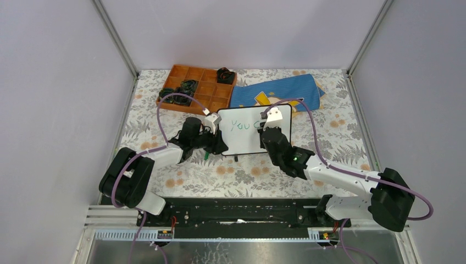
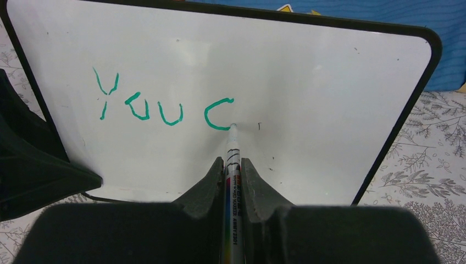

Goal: Write a sentence on the whiteboard

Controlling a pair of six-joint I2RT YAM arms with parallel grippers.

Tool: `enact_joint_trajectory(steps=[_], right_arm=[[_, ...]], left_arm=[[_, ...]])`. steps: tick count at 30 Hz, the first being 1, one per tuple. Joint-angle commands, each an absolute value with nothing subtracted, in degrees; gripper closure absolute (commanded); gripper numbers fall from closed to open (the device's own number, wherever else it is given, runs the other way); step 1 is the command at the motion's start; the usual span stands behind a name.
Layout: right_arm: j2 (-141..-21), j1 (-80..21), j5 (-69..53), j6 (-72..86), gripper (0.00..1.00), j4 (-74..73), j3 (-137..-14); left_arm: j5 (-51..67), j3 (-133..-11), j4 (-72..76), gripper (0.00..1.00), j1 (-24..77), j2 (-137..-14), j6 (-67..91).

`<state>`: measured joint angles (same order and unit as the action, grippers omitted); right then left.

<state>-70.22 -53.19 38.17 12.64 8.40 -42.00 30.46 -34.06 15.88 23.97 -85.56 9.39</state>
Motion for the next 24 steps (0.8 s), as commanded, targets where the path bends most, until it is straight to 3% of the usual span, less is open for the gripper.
enact_joint_trajectory(steps=[1, 9, 24], right_arm=[[-67.5, -52.5, 40.7, 12.1, 1.0, 8.9, -42.2], [-63.0, -52.5, 38.4, 11.5, 1.0, 9.0, -40.8], [-65.4, -51.3, 39.0, 12.4, 1.0, 10.0, -41.0]], left_arm=[[29.1, -35.9, 15.6, 0.53, 24.3, -85.1, 8.0], [28.9, -36.0, 15.5, 0.53, 24.5, -85.1, 8.0], [28.3, -36.2, 14.9, 0.53, 24.9, -85.1, 7.6]])
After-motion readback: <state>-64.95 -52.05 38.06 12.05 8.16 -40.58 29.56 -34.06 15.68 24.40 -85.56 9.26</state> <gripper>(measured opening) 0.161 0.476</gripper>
